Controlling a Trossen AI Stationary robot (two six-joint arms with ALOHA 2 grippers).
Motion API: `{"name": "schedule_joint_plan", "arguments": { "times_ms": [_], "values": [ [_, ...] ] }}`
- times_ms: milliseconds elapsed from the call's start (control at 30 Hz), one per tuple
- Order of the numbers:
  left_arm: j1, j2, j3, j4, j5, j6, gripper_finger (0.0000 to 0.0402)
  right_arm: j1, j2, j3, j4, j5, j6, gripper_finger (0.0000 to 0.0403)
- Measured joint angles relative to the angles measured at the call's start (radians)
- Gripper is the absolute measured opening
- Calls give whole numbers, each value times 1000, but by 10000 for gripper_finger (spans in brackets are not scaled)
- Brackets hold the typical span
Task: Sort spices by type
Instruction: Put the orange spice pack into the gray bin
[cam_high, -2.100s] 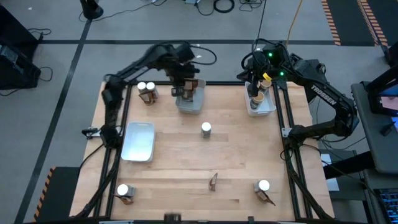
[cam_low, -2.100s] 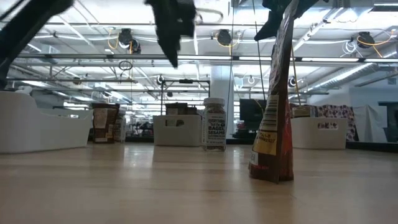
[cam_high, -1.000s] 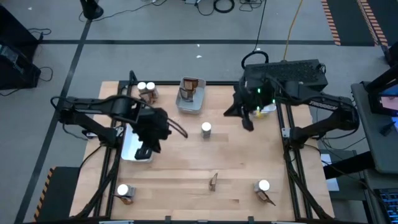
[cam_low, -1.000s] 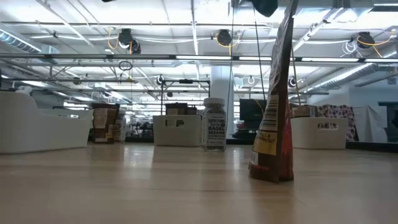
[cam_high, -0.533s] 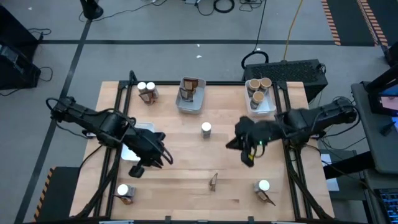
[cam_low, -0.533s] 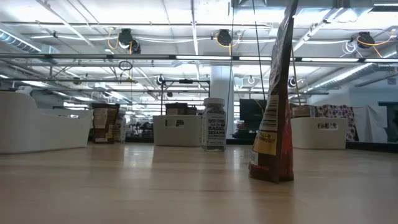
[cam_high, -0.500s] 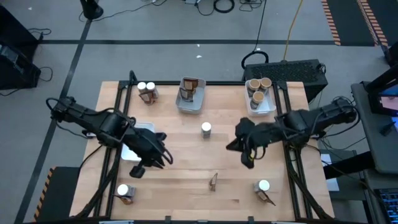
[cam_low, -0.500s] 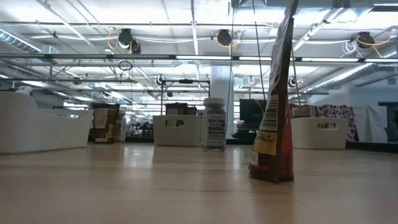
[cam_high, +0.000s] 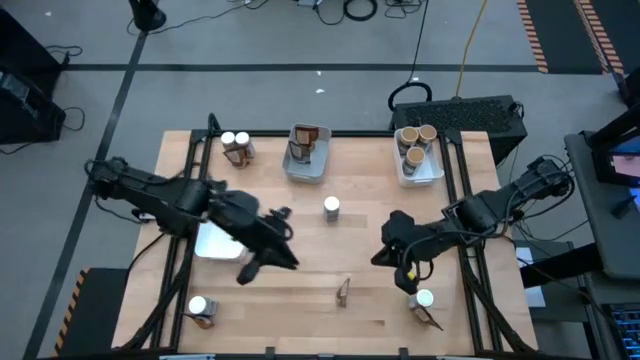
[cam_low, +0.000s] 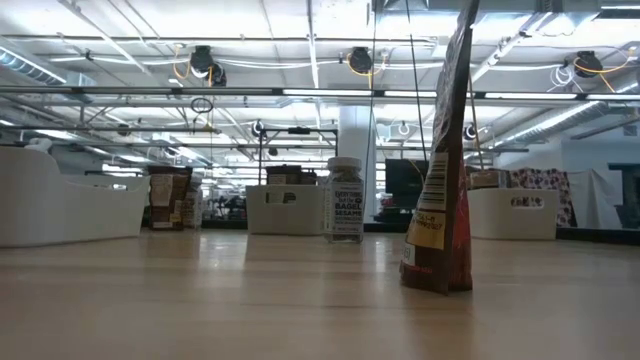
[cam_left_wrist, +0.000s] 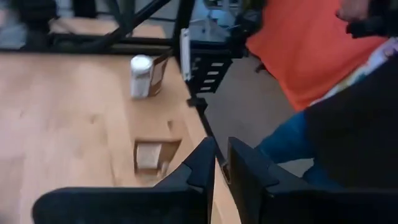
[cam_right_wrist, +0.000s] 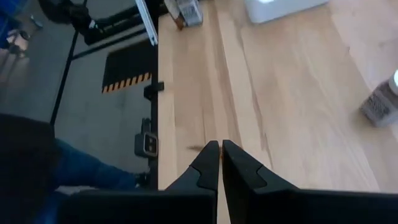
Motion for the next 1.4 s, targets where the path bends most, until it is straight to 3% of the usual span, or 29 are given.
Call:
{"name": "schedule_joint_plan", "arguments": {
  "times_ms": [67, 167, 300, 467, 667, 967, 1100, 1200, 1400],
  "values": [
    [17, 51, 25, 20, 40, 52, 50, 17, -2, 0, -31, -2, 1, 0],
    [50, 113, 88, -80, 57, 107, 50, 33, -2, 0, -95, -20, 2, 0],
    [145, 137, 170, -277, -12, 112, 50, 31, -2, 0, -155, -22, -15, 0],
    [348, 136, 208, -479, -55, 144, 50, 30, -15, 0, -176, -25, -115, 0],
    [633, 136, 175, -755, -62, 337, 50, -22, -91, 0, -182, -25, -264, 0],
    [1021, 137, 139, -794, -120, 488, 52, -140, -296, 0, -206, 34, -470, 0],
    [1145, 138, 101, -758, -159, 574, 85, -215, -343, 0, -200, 52, -484, 0],
    [1213, 161, 80, -753, -163, 609, 130, -271, -357, 0, -198, 121, -465, 0],
    [1232, 212, 41, -784, -196, 747, 228, -395, -361, 0, -192, 133, -485, 0]
  ]
}}
